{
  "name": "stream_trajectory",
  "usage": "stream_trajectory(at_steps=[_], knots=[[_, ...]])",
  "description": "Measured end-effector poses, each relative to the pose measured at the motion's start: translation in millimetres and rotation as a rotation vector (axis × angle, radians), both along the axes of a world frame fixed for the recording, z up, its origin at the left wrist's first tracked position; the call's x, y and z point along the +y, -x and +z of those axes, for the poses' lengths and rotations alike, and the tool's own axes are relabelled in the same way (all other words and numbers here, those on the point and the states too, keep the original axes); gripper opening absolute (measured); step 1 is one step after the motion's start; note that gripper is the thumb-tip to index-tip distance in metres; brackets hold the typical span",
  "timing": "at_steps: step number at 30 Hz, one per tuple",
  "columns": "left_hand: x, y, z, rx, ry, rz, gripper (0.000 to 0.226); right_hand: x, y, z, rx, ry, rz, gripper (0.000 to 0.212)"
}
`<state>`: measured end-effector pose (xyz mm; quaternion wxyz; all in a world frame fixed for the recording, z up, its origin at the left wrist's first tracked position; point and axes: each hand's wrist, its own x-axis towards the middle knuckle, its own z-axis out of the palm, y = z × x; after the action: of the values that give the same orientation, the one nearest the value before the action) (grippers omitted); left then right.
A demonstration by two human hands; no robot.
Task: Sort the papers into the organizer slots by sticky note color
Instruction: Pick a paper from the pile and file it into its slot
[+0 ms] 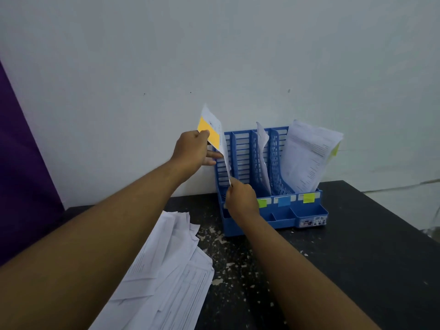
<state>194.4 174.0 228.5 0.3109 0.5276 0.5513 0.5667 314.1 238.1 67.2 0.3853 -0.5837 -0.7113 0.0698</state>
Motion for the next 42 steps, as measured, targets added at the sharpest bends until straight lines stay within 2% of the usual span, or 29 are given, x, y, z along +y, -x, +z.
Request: stream_trajectory(at_steps=[3, 6, 11, 15, 18, 22, 28, 31, 35, 38, 42], knots=[[0, 6, -16, 0.089, 0.013, -0.012, 0.03, 3, 3, -4, -0.025, 0.072, 0.029, 0.014], [-5, 12, -25, 0.149, -0.006, -0.034, 0.028, 1, 4, -7, -0.023, 0.084, 0.035, 0.019], [-16, 21, -33, 0.146, -0.009, -0.017, 0.034, -5, 5, -7, -0.037, 0.089, 0.046, 0.011], [-31, 33, -49, 0.099, 0.022, 0.029, 0.022, -19, 6, -3, -0.064, 0.088, 0.023, 0.023], [-48, 50, -75, 0.111, 0.059, 0.102, 0.04, -39, 7, -1, -0.061, 0.079, -0.005, 0.037], [-95, 75, -128, 0.413, 0.053, 0.245, 0.031, -82, 16, -10, -0.143, -0.01, -0.02, 0.045], [-175, 112, -202, 0.52, 0.12, 0.353, 0.028, -160, 55, -40, -0.17, 0.015, 0.177, 0.056], [-206, 135, -219, 0.593, 0.111, 0.406, 0.029, -190, 74, -54, -0.192, 0.062, 0.302, 0.058], [-233, 155, -229, 0.667, 0.122, 0.465, 0.029, -214, 98, -69, -0.12, 0.133, 0.44, 0.057], [-244, 167, -237, 0.598, 0.117, 0.491, 0.023, -226, 106, -83, -0.137, 0.131, 0.509, 0.055], [-250, 181, -229, 0.29, 0.19, 0.645, 0.013, -234, 107, -102, -0.206, 0.104, 0.508, 0.059]])
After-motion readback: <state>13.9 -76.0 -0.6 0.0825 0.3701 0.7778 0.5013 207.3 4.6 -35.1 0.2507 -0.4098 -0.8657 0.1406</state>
